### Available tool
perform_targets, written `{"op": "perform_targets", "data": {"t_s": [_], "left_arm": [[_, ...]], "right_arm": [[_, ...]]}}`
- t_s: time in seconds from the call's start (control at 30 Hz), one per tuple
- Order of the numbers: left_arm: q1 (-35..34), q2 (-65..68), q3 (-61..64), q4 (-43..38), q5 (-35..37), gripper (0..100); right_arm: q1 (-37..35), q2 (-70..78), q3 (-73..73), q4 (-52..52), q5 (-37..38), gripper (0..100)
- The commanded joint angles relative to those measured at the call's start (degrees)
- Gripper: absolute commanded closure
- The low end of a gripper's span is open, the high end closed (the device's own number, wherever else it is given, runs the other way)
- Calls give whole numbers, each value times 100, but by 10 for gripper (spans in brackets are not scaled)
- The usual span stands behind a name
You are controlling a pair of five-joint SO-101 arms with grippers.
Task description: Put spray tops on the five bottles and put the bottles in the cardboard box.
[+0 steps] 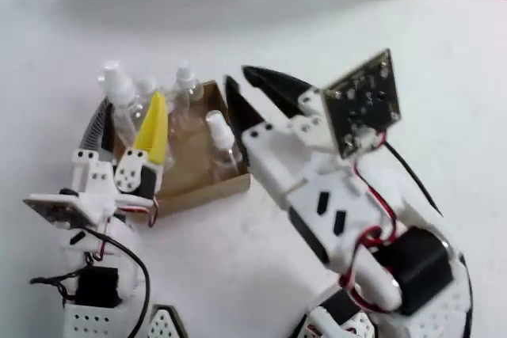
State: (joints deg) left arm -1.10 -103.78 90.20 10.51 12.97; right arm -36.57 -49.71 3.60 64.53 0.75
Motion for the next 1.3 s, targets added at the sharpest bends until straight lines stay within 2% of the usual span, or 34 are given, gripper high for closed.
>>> {"op": "perform_targets", "data": {"t_s": [0.0, 0.13, 0.2, 0.3, 0.67, 0.73, 0.83, 1.03, 1.13, 1.27], "left_arm": [[-295, -110, -378, 246, 26, 978], [-391, -110, -237, 308, 18, 978], [-391, -110, 70, 26, 0, 978], [-374, -110, 686, -598, -431, 978], [-338, -101, 659, -466, -527, 978], [-356, -101, 527, -422, -510, 979], [-374, -101, 185, -255, -35, 979], [-233, -75, -1108, 1292, 281, 979], [-145, -75, -1354, 1503, 281, 979], [-145, -66, -1398, 1503, 281, 979]], "right_arm": [[101, -400, -185, 857, -62, 958], [101, -734, 316, 1305, -545, 958], [101, -963, 721, 1341, -677, 958], [101, -1393, 1354, 1297, -659, 958], [48, -2369, 3358, 910, -659, 958], [-136, -2387, 3895, 585, -651, 958], [-505, -2422, 4747, -251, -686, 958], [-1622, -2431, 5793, -2273, -712, 958], [-2088, -2431, 6075, -3134, -923, 958], [-2352, -2431, 6286, -3864, -1468, 958]]}}
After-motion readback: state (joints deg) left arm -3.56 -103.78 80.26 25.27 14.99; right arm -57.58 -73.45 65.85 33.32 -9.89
